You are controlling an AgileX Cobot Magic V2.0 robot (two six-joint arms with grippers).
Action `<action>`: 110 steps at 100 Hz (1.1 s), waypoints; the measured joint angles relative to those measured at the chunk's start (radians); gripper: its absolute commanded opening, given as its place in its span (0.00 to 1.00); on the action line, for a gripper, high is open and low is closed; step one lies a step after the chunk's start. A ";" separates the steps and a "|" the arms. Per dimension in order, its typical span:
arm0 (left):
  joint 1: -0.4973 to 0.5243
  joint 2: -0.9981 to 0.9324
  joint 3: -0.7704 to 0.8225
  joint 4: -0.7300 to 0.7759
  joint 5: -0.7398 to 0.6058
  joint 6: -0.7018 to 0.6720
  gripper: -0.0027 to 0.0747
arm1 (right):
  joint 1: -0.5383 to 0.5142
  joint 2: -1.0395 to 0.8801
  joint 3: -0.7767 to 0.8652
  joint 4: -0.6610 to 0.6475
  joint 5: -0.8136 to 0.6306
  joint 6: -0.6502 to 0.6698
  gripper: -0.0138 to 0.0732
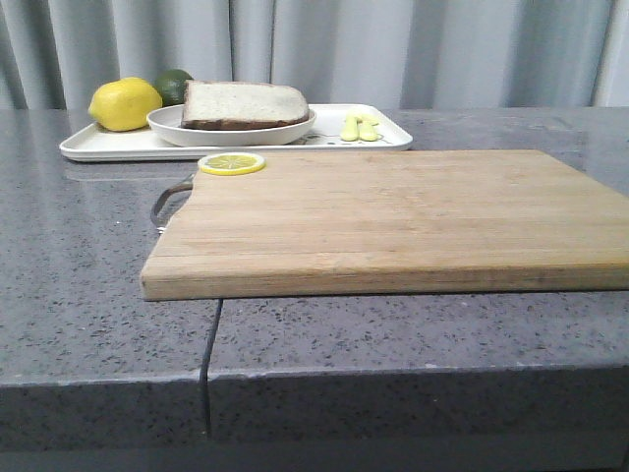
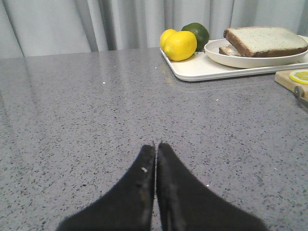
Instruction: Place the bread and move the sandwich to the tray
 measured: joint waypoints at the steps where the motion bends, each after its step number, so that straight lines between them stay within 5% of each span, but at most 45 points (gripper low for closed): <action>1: 0.000 0.000 0.000 0.000 0.000 0.000 0.01 | 0.000 -0.011 0.007 0.000 -0.002 0.000 0.08; 30: 0.000 0.000 0.000 0.000 0.001 0.000 0.01 | 0.000 -0.117 0.211 0.000 -0.076 0.049 0.08; 110: 0.000 0.000 0.000 0.000 0.001 0.000 0.01 | 0.000 -0.117 0.216 0.000 -0.084 0.070 0.08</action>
